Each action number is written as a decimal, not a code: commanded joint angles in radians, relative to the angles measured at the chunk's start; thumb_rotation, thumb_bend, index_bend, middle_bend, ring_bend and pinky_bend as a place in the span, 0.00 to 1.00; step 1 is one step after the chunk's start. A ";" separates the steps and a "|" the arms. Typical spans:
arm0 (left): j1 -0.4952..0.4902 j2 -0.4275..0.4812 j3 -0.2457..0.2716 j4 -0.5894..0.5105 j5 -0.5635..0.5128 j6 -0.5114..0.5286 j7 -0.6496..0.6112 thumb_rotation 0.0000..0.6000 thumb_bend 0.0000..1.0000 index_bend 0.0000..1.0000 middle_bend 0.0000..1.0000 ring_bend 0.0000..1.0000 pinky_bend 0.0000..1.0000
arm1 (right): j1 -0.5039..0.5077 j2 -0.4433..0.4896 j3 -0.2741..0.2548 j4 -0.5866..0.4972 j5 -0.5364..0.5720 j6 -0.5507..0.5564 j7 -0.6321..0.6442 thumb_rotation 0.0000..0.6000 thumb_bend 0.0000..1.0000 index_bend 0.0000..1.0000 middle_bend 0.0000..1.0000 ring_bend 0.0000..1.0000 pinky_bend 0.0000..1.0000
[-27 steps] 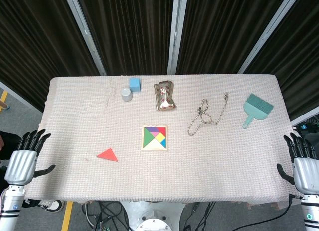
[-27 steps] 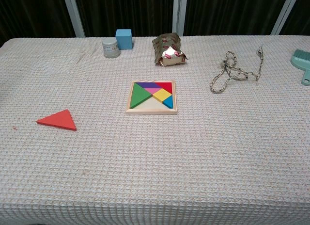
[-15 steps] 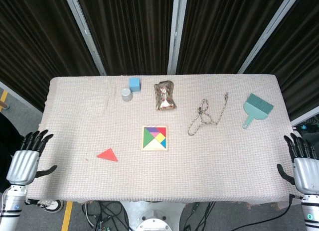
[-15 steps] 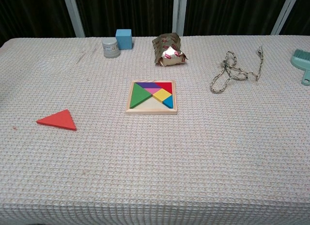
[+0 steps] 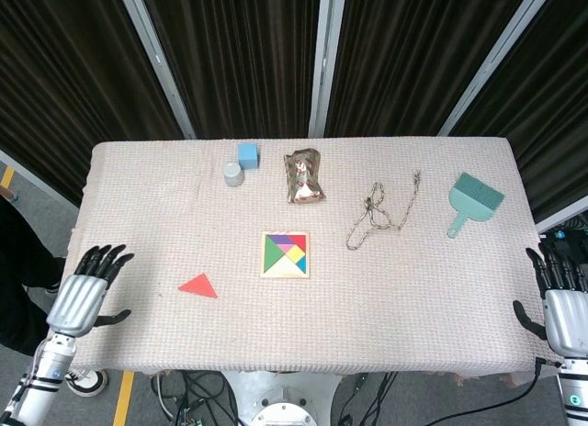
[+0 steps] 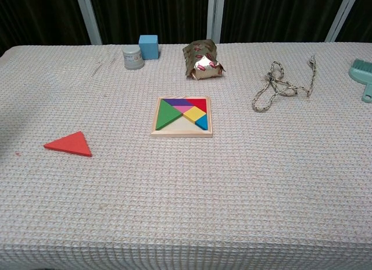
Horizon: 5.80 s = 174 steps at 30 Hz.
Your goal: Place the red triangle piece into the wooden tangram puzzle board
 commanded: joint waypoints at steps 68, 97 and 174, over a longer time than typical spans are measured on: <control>-0.417 -0.193 -0.048 0.034 -0.542 -0.470 0.246 1.00 0.19 0.30 0.11 0.00 0.00 | 0.005 -0.009 0.004 0.041 0.048 -0.045 0.032 1.00 0.23 0.00 0.00 0.00 0.00; -0.427 -0.216 -0.034 0.047 -0.558 -0.426 0.237 1.00 0.21 0.36 0.13 0.00 0.00 | 0.007 -0.011 0.003 0.050 0.062 -0.062 0.036 1.00 0.23 0.00 0.00 0.00 0.00; -0.795 -0.610 -0.325 0.041 -1.228 -0.109 0.708 1.00 0.31 0.50 0.16 0.00 0.00 | -0.036 -0.013 0.033 0.074 -0.018 0.102 0.119 1.00 0.23 0.00 0.00 0.00 0.00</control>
